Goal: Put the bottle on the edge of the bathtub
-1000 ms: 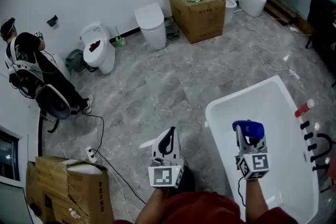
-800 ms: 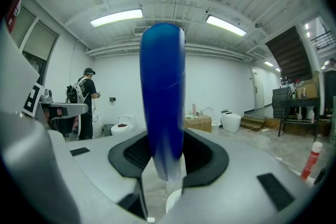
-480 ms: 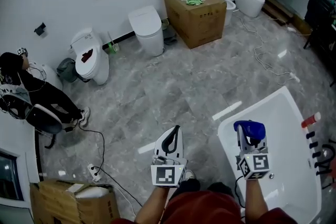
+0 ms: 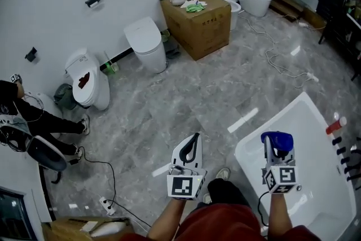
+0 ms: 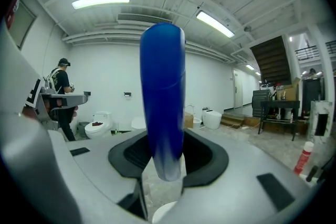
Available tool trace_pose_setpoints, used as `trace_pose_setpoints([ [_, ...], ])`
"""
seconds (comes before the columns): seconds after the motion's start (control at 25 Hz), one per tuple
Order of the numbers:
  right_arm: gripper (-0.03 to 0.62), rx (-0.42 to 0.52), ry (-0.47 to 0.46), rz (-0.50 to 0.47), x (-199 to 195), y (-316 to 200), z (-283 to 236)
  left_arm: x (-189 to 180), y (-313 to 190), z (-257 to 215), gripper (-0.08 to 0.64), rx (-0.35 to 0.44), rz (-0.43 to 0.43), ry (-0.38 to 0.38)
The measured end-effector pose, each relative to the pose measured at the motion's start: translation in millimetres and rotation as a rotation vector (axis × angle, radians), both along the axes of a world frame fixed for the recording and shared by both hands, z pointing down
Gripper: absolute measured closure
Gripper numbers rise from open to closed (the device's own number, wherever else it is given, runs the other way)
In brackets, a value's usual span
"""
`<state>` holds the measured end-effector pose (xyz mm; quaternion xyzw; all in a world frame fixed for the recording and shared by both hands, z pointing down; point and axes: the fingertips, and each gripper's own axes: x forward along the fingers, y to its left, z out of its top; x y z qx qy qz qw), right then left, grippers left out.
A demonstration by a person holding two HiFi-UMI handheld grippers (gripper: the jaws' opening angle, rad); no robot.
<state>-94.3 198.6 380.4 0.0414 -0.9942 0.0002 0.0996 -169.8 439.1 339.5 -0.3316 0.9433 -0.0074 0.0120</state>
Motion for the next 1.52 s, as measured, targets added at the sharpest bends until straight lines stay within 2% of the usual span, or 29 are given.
trace_pose_setpoints([
  [0.08,0.439,-0.007,0.007,0.031,-14.2,-14.4,3.7,-19.6,-15.2,0.0,0.555,-0.015,0.022,0.017],
  [0.32,0.439,-0.015,-0.016,0.123,-48.2,-71.4,2.1,-72.2,-89.3,-4.5,0.555,-0.017,0.125,0.004],
  [0.64,0.439,-0.038,-0.037,0.333,-46.9,-176.3,9.2,-120.4,-211.3,-2.9,0.555,-0.032,0.298,-0.008],
  [0.84,0.439,-0.039,-0.016,0.457,-24.2,-226.6,22.2,-126.4,-293.3,-2.0,0.555,0.01,0.425,-0.008],
  [1.12,0.439,-0.06,0.02,0.647,18.8,-280.3,38.7,-108.6,-386.6,9.0,0.555,-0.008,0.627,-0.001],
  [1.52,0.439,-0.085,0.035,0.854,9.5,-356.2,68.3,-121.1,-517.5,45.0,0.555,-0.036,0.869,0.008],
])
